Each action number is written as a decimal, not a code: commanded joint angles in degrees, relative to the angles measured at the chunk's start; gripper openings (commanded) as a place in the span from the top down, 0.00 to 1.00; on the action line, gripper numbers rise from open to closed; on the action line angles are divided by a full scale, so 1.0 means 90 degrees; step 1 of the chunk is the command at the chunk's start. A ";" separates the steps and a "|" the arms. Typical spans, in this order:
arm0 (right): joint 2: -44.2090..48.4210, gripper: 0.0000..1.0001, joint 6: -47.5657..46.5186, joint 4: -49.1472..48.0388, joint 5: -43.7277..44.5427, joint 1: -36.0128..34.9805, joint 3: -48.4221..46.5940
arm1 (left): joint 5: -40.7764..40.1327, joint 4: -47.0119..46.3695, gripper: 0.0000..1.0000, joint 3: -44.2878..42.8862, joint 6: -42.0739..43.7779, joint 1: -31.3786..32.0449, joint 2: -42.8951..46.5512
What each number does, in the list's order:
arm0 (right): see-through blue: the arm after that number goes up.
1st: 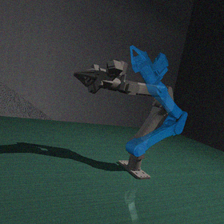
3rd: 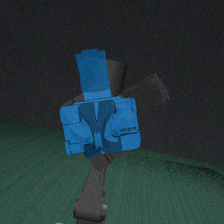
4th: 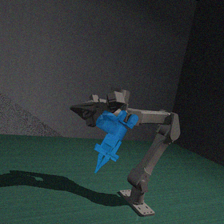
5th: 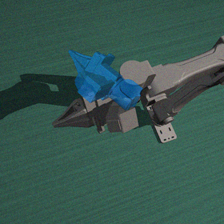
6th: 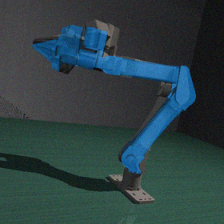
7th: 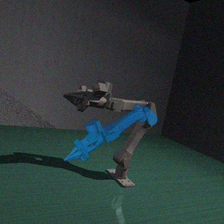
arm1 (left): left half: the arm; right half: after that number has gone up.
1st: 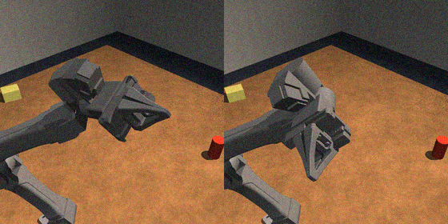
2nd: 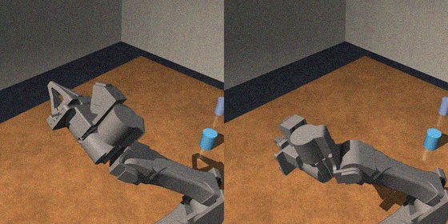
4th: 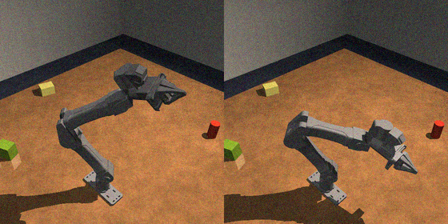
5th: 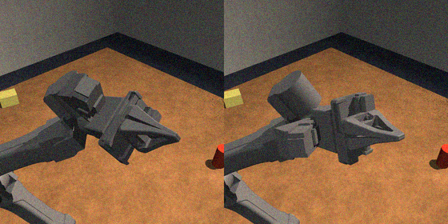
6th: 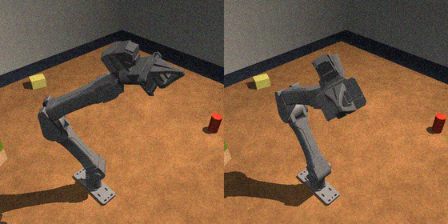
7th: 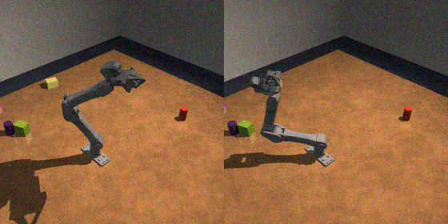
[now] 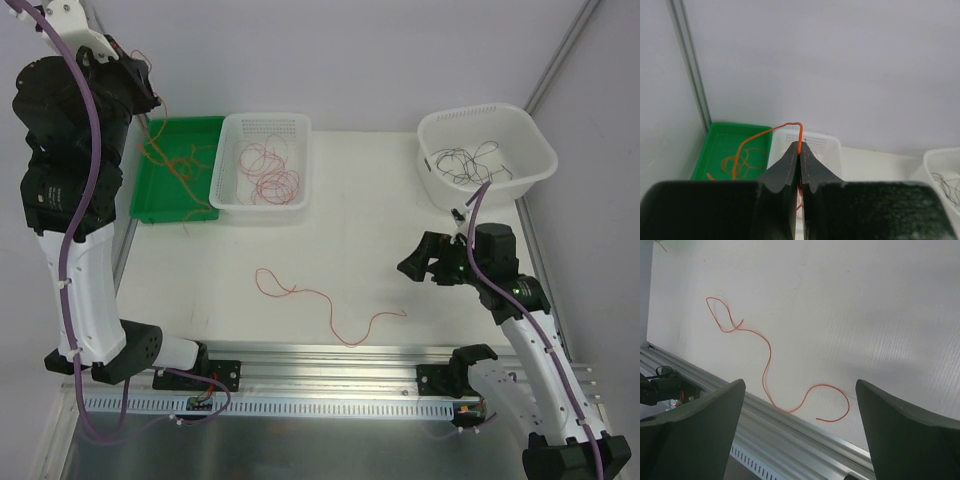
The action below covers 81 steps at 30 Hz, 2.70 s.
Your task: Untangle the cables
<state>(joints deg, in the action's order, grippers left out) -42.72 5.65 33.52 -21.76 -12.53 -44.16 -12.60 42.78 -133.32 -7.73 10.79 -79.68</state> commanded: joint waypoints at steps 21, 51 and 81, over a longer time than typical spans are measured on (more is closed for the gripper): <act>0.0128 0.03 -0.0374 0.0377 -0.0336 -0.0082 0.0307 | -0.0925 -0.3650 1.00 0.0505 0.2138 -0.0817 -0.0824; -0.0019 0.03 -0.0442 0.0426 -0.0287 -0.0082 0.0405 | 0.1839 -0.3445 0.31 0.3669 -0.0460 -0.2722 -0.2984; 0.0880 0.03 -0.0432 0.0221 -0.0580 -0.0189 0.0776 | 0.1254 -0.3484 0.53 0.8094 -0.0197 -0.2878 -0.1019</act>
<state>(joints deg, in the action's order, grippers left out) -34.94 2.70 36.71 -26.37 -13.87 -37.26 -0.03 12.38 -60.80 -11.35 -14.33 -87.11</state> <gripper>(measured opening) 0.971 0.468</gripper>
